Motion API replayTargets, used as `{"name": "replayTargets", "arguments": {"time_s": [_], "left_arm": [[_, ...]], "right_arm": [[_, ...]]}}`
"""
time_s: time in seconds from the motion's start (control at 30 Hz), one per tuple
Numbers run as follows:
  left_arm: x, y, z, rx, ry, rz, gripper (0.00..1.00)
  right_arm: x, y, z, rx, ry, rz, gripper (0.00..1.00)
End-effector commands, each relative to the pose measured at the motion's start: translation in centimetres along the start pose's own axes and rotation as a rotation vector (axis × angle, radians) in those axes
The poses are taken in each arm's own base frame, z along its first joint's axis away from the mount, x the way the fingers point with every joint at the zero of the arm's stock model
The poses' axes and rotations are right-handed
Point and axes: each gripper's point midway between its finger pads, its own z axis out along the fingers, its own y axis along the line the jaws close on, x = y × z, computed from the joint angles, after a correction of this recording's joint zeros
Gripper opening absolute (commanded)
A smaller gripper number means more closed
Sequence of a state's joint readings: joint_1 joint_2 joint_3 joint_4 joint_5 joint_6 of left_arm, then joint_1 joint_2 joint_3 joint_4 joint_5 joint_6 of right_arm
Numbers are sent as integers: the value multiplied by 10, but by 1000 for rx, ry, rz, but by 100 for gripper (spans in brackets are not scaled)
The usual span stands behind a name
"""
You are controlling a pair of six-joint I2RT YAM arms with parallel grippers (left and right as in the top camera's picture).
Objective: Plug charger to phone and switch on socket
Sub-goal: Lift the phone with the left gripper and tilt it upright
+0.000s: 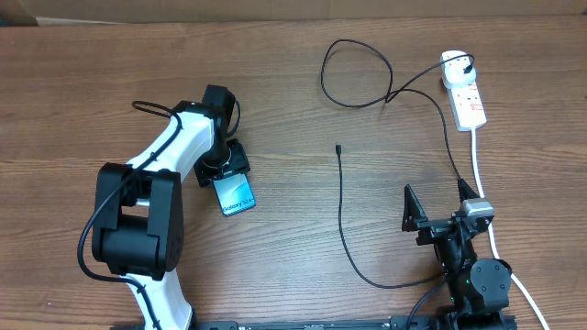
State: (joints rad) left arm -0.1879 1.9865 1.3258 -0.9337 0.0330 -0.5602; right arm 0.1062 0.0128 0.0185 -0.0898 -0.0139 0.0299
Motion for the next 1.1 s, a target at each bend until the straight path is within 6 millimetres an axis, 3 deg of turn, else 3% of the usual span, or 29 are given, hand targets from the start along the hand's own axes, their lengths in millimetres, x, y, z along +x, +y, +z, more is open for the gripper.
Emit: {"name": "replayTargets", "arguments": {"time_s": [0.0,0.2,0.5,0.63,0.9,1.07], "left_arm": [[-10,-14,-11,57,-6,-23,64],[-14,-19,-31,68,-3,-22,64],[-5,-32,-56,126,67,-23,59],[1,-43,-63,186,106,-23,48],[14,-63,-70,308,183,-23,5],[22,-77,-78,399,241,-28,4]], "right_arm": [[2,0,0,4,-5,-1,100],[2,0,0,4,-5,-1,100],[2,0,0,4,-5,-1,100],[2,0,0,4,-5,-1,100],[2,0,0,4,-5,-1,100],[2,0,0,4,-5,-1,100]]}}
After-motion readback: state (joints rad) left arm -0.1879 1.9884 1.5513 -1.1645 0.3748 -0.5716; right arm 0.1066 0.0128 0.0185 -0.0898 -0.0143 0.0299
